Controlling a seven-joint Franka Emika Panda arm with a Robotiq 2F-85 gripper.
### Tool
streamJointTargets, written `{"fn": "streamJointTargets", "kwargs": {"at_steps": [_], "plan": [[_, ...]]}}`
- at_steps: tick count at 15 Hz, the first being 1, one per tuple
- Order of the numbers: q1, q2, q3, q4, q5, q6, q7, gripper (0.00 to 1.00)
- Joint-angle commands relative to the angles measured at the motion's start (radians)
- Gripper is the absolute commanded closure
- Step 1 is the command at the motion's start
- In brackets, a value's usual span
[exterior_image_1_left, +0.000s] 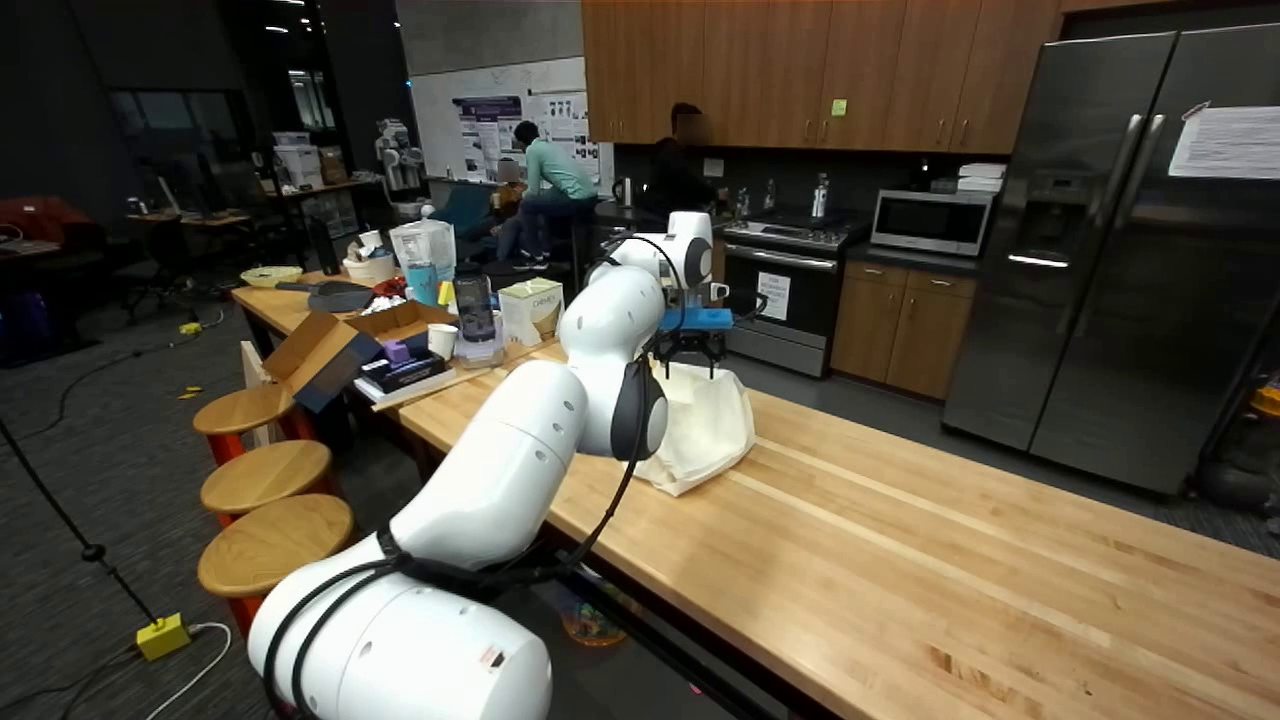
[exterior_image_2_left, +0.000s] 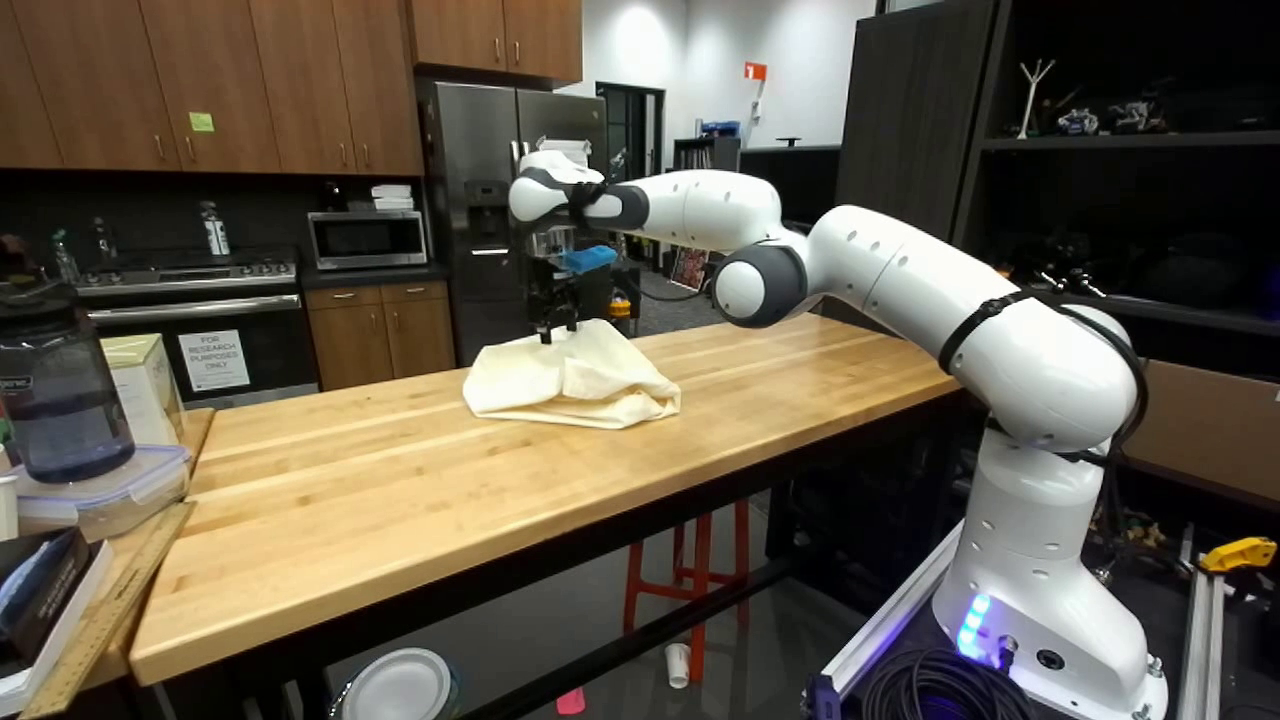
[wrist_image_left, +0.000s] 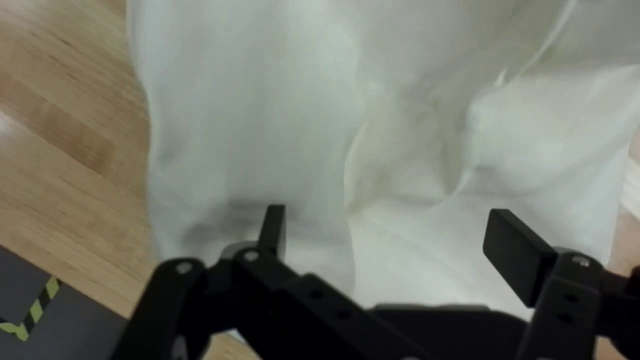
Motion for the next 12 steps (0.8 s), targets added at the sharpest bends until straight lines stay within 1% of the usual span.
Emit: {"fn": "streamJointTargets", "kwargs": {"at_steps": [1, 4, 6, 12], "plan": [[-0.019, -0.010, 0.020, 0.003, 0.001, -0.081, -0.200, 0.00], [-0.011, -0.015, 0.010, 0.001, -0.015, -0.128, -0.339, 0.00], [-0.006, -0.017, 0.004, 0.001, -0.022, -0.143, -0.408, 0.00], [0.027, -0.035, -0.021, 0.011, -0.074, -0.133, -0.522, 0.00]]}}
